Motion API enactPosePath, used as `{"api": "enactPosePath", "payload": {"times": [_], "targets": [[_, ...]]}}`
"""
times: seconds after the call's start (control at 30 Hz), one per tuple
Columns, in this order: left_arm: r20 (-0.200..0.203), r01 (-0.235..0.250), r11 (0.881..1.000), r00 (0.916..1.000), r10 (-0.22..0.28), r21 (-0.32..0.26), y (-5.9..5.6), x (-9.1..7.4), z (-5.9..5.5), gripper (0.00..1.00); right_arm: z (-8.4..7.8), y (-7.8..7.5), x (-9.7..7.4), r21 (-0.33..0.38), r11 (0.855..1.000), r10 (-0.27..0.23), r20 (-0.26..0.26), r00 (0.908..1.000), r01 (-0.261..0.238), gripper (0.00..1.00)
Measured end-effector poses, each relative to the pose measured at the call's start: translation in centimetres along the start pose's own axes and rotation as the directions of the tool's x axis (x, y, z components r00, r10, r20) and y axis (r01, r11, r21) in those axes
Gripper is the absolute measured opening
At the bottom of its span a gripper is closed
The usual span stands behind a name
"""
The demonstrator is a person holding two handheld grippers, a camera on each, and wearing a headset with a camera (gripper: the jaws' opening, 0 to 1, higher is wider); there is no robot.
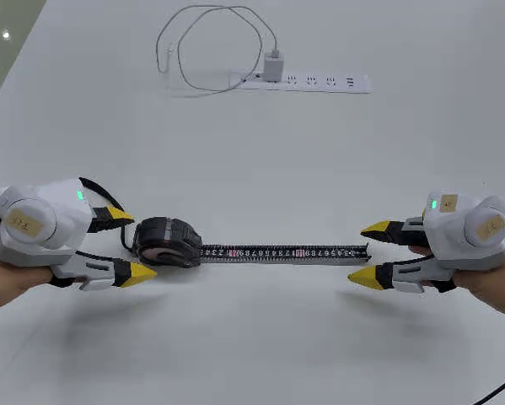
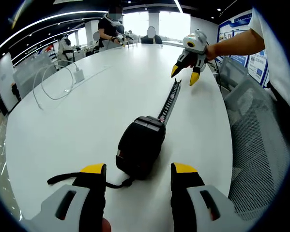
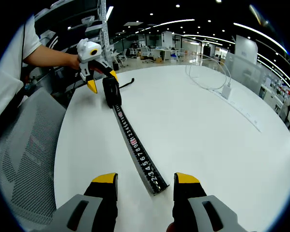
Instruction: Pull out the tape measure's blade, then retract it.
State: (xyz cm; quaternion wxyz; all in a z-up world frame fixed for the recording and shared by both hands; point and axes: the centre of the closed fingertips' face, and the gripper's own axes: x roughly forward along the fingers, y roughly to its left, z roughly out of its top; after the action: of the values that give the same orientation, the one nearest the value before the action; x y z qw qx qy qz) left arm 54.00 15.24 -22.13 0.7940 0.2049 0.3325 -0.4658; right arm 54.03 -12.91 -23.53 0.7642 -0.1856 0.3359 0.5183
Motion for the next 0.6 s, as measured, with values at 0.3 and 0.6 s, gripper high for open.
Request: {"api": "enactPosePath", "payload": {"times": [0.3, 0.6], "targets": [[0.037, -0.036, 0.998, 0.9986, 0.038, -0.055, -0.7, -0.8, -0.2, 0.58, 0.3, 0.7, -0.4, 0.015, 0.999, -0.034, 0.018, 0.9993, 0.034, 0.49], [0.081, -0.08, 0.99, 0.9926, 0.09, -0.113, -1.3, -2.0, -0.4, 0.69, 0.1, 1.3, -1.1, 0.034, 0.996, -0.085, 0.02, 0.9962, 0.085, 0.6]]}}
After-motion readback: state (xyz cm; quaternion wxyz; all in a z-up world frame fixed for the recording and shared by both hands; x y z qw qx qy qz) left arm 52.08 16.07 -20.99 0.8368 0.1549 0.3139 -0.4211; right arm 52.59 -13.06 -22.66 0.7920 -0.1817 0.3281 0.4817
